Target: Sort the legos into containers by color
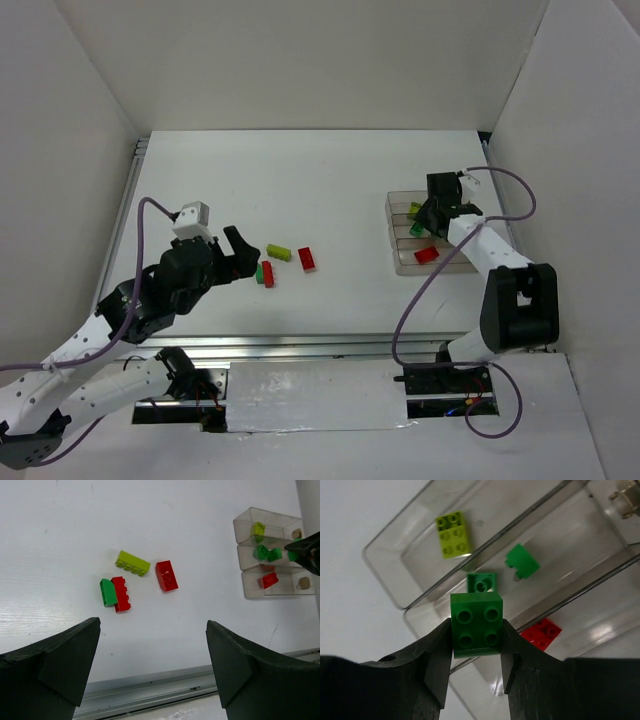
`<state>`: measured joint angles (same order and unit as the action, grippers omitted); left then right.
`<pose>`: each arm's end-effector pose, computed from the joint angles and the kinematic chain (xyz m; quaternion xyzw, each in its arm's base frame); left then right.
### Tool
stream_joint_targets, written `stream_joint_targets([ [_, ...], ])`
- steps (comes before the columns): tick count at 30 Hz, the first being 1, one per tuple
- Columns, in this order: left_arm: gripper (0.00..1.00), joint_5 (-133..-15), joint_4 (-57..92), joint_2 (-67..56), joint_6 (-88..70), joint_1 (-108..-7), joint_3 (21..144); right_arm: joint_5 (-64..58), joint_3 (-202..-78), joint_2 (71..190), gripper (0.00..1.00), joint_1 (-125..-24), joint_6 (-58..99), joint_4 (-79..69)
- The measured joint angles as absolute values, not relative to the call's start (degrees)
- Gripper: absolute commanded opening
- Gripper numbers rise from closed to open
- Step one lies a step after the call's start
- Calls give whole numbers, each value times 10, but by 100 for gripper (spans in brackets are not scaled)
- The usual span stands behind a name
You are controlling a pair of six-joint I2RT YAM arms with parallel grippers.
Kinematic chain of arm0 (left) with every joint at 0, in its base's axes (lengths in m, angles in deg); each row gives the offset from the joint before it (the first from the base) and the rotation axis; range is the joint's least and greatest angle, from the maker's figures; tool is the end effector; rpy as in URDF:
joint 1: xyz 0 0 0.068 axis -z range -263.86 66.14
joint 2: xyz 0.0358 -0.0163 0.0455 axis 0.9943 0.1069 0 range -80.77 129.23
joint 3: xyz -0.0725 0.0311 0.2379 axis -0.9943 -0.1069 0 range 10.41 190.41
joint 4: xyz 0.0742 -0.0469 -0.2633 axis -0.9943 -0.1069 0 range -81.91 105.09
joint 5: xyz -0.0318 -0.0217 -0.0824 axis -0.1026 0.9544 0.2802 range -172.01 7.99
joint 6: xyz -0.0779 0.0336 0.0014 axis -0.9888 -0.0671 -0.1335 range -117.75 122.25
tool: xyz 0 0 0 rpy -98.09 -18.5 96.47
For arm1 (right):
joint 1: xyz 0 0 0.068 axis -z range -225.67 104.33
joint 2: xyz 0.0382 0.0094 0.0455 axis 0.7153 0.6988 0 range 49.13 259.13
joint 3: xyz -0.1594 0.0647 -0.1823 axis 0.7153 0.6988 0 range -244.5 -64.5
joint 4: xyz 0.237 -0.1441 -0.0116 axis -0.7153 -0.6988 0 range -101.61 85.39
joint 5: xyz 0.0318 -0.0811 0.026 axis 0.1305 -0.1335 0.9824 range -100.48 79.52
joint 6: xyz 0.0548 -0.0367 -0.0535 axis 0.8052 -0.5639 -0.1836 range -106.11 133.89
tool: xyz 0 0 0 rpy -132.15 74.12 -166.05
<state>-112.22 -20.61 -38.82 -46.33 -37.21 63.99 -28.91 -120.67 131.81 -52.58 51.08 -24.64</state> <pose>0.1727 -0.1284 0.3298 -0.1554 0.8075 -0.2406 0.5157 0.3505 0.0187 0.1842 0.2967 0.8696 -0.0007 0.3946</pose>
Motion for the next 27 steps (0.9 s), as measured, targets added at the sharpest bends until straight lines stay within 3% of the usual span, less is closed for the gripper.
stream_joint_targets([
  [1, 100, -1121, -212, -388, -459, -372, 640, -291, -1209, 1332, 27, -516, 510, -251],
  [2, 100, -1119, -216, -388, -455, -372, 640, -292, -1211, 1345, 65, -507, 509, -254],
  [3, 99, -1116, -218, -386, -450, -372, 639, -291, -1213, 1357, 68, -501, 509, -254],
  [5, 100, -1111, -224, -387, -440, -372, 635, -285, -1221, 1377, 71, -498, 503, -257],
  [12, 99, -1107, -245, -387, -424, -373, 635, -263, -1227, 1383, 96, -500, 499, -253],
  [15, 99, -1109, -260, -389, -417, -373, 635, -264, -1221, 1351, 96, -517, 488, -253],
  [21, 100, -1139, -344, -385, -410, -373, 668, -241, -1222, 1256, 100, -719, 412, -213],
  [27, 100, -1214, -393, -388, -402, -374, 695, -209, -1294, 1390, 100, -882, 362, -223],
])
